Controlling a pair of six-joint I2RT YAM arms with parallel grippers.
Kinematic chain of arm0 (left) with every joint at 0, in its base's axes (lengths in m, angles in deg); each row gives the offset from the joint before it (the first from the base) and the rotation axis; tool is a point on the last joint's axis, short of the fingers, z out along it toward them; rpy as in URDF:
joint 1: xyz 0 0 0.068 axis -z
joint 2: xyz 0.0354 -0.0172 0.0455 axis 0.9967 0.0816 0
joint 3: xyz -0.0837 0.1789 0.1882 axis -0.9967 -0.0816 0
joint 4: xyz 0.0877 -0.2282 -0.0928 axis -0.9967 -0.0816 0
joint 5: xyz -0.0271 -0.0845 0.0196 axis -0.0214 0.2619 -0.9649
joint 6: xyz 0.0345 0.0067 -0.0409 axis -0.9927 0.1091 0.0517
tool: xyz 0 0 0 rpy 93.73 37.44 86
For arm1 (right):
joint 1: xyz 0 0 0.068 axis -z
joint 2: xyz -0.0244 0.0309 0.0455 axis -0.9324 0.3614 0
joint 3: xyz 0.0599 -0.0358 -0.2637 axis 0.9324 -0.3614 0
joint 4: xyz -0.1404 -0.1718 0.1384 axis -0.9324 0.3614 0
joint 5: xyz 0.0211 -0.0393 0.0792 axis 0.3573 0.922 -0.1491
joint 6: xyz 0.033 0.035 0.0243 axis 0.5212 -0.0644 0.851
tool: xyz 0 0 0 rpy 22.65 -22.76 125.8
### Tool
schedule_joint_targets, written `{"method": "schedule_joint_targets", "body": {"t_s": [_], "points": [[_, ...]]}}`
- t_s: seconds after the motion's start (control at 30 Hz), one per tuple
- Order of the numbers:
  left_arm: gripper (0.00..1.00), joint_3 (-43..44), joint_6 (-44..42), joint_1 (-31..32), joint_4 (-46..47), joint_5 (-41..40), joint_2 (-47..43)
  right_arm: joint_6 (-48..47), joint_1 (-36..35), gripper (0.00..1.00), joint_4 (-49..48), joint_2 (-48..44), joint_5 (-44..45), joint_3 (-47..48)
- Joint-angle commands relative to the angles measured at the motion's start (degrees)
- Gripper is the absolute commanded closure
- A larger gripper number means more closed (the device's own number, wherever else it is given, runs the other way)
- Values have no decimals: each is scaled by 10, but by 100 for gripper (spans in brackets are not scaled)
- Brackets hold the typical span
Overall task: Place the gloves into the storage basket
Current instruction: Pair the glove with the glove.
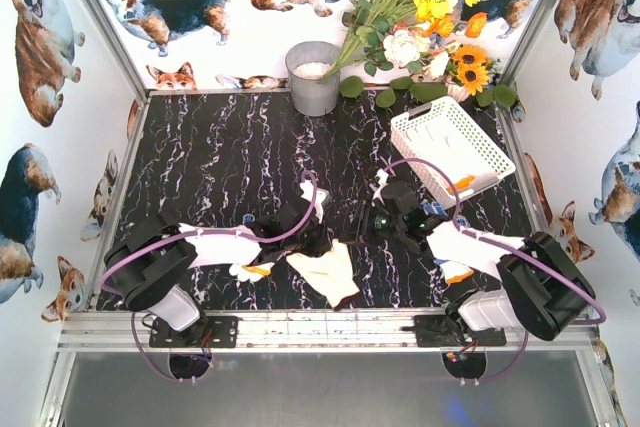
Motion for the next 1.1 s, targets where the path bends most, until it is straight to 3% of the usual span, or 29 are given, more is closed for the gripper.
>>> {"method": "schedule_joint_targets", "body": {"t_s": [0.0,0.37,0.67,0.93,1.07], "points": [[82,-1,-7,-6,-20,-3,3,-9,-1,79,23,-36,4,29],[68,38,-18,-6,-98,22,-98,-9,-13,65,144,-134,-31,-32],[69,-13,33,23,-67,84,-106,68,-69,61,177,-181,-15,-94],[73,-9,13,36,-95,91,-76,117,-79,57,210,-220,22,-119],[75,-30,9,36,-114,93,-63,146,-87,56,180,-211,18,-136]]}}
